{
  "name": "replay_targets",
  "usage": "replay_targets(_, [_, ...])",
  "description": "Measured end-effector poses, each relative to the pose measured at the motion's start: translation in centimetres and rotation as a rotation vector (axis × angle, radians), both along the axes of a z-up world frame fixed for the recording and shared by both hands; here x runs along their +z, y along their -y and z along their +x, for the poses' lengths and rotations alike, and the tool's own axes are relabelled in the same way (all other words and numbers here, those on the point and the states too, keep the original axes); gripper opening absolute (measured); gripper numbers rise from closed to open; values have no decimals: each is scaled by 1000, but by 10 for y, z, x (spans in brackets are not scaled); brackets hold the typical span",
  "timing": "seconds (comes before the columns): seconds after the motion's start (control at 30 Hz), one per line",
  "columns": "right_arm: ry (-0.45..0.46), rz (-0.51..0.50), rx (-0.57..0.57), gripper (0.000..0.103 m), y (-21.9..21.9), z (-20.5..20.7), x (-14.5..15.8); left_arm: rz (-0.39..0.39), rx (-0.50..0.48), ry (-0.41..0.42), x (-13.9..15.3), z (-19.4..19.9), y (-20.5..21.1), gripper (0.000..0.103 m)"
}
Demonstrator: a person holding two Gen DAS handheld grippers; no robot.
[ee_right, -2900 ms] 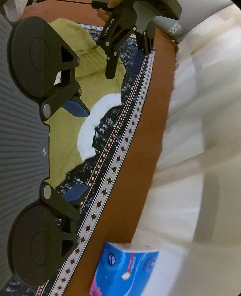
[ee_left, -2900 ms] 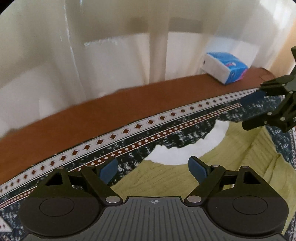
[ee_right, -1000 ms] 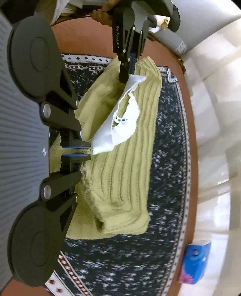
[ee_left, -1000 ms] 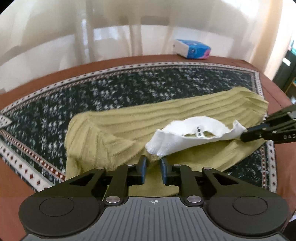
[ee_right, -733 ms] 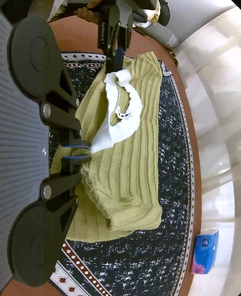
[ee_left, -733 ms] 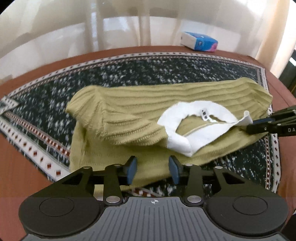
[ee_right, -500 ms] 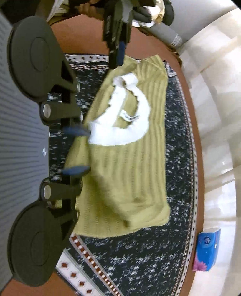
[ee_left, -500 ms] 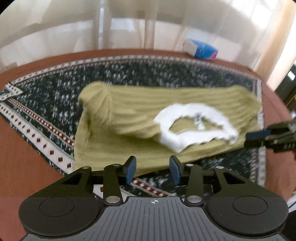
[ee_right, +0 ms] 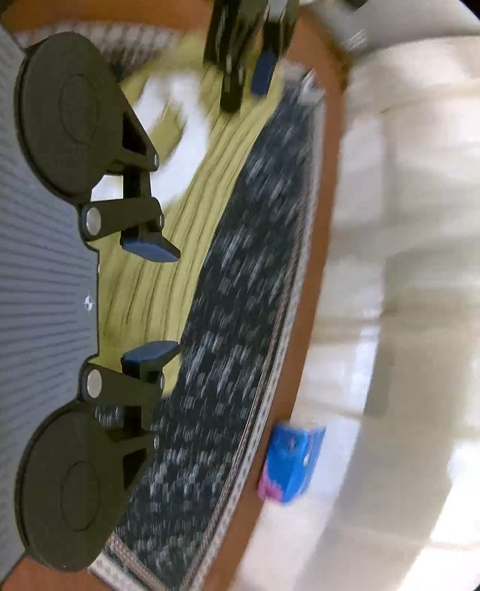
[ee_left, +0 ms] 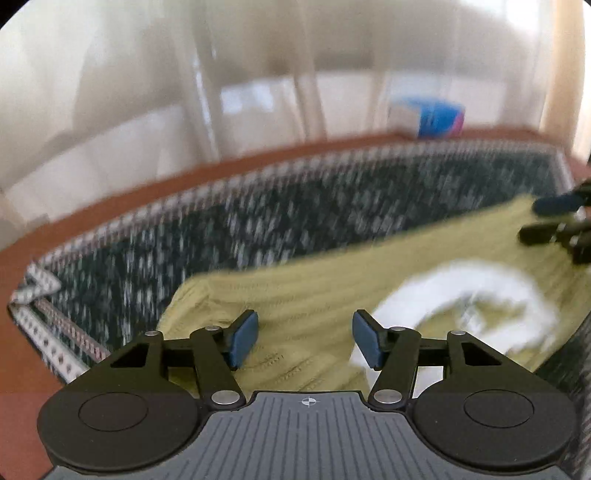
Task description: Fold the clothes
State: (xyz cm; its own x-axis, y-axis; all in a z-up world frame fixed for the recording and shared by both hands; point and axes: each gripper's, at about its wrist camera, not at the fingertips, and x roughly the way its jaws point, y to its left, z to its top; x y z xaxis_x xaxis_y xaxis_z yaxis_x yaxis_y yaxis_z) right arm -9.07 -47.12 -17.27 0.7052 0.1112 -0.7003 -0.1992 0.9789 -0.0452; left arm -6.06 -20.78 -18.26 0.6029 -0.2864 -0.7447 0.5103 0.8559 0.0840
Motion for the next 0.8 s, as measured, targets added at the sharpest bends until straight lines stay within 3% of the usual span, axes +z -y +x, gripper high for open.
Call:
replay_targets(0.17, [-32, 68, -45, 59, 19, 3, -24, -40, 20, 10, -6, -8, -14, 71])
replay_targets(0.27, [-39, 32, -21, 59, 15, 2, -13, -66, 36, 4, 11, -8, -16, 72])
replay_targets(0.37, [22, 47, 12, 61, 7, -10, 4, -118, 52, 58, 26, -19, -19, 81])
replay_targets(0.57, [-26, 29, 26, 63, -7, -19, -17, -42, 80, 13, -12, -30, -23, 79])
replay_targets(0.63, [-41, 21, 28, 64, -6, -22, -29, -45, 81, 50, -16, -38, -24, 79])
replay_targets(0.8, [-5, 28, 40, 65, -4, -30, -33, -51, 101, 43, -15, -36, -23, 81])
